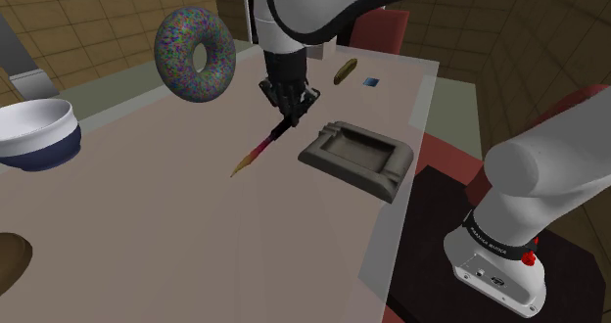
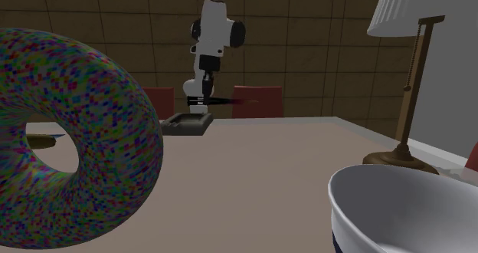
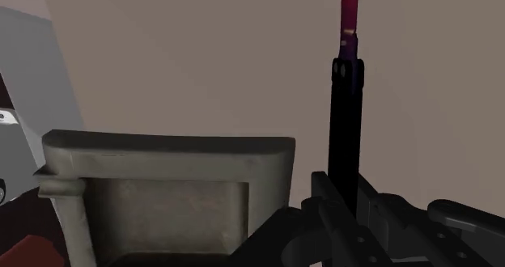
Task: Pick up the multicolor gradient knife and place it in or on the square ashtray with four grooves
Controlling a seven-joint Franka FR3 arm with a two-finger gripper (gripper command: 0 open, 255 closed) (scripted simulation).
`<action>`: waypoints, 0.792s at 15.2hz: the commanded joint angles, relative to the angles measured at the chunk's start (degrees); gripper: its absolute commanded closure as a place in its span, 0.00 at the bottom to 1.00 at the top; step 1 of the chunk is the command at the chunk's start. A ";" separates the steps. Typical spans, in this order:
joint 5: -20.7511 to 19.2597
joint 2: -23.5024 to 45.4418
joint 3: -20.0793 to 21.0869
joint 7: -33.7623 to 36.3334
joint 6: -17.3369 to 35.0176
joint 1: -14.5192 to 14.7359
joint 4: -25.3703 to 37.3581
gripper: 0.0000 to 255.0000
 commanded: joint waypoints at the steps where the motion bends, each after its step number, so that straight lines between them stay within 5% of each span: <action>1: 3.21 -4.54 -4.90 -4.56 0.33 2.40 -3.98 1.00; 12: 7.11 -22.20 -24.53 -22.74 -1.14 8.82 -21.72 1.00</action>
